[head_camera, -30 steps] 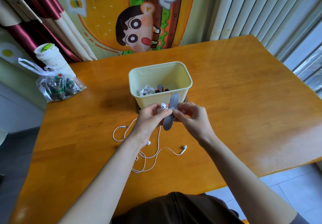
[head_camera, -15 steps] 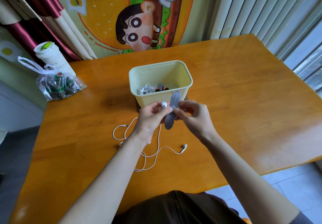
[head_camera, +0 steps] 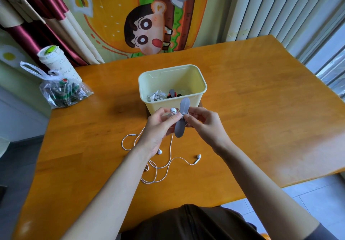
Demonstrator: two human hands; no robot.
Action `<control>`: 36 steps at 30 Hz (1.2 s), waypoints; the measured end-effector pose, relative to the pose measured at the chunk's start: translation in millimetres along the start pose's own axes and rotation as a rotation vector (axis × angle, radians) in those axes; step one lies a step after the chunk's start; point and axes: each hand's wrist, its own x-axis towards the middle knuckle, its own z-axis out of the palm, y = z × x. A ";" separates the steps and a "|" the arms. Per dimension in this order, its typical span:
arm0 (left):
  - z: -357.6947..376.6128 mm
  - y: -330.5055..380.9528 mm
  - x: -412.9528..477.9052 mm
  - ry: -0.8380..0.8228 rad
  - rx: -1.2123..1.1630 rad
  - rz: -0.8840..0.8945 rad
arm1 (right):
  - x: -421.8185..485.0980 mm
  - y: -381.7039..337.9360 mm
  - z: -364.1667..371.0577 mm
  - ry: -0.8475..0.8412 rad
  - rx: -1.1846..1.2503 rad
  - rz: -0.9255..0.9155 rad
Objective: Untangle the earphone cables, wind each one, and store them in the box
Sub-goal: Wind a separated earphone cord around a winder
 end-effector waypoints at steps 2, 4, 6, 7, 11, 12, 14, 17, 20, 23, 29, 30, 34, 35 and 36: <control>-0.4 -0.5 0.7 0.010 -0.035 0.008 | 0.7 -1.7 -1.4 0.002 0.005 0.000; -1.0 -1.5 1.2 0.006 -0.018 0.028 | 1.0 -2.2 -2.3 0.007 -0.004 -0.002; -0.9 -3.3 0.6 0.014 0.016 0.053 | 1.1 -0.6 -2.8 0.019 -0.039 -0.006; -0.6 -4.5 0.4 0.021 0.041 0.069 | 1.6 0.2 -3.0 0.028 -0.054 -0.003; 1.5 -6.2 -1.2 0.031 0.098 0.120 | 2.5 0.6 -2.8 0.022 -0.088 0.000; 1.8 -5.8 -1.1 0.028 0.097 0.122 | 2.6 0.6 -2.5 0.020 -0.089 -0.004; 1.5 -4.3 -0.7 0.020 0.088 0.117 | 2.5 0.9 -2.2 0.021 -0.080 -0.008; -0.2 -3.5 0.1 -0.002 0.044 0.093 | 0.9 3.1 -1.1 0.024 -0.093 -0.014; -0.3 -4.3 0.2 -0.012 0.009 0.076 | -0.3 5.3 -0.3 0.035 -0.107 -0.027; 0.2 -5.7 0.8 -0.015 0.004 0.069 | 0.2 7.1 -1.0 0.042 -0.101 -0.020; -1.2 -10.4 2.0 -0.016 0.022 0.024 | 0.3 9.1 0.6 0.048 -0.013 0.054; -1.6 -11.3 2.2 -0.027 0.026 0.010 | 0.2 9.7 0.8 0.036 -0.003 0.066; -3.1 -13.0 4.3 -0.028 0.072 -0.026 | -0.7 12.3 2.5 0.004 0.051 0.109; -3.1 -12.5 4.5 -0.034 0.092 -0.027 | -1.0 12.6 2.4 0.012 0.078 0.120; -3.0 -12.1 4.6 -0.045 0.113 -0.026 | -0.8 12.7 1.9 0.017 0.098 0.130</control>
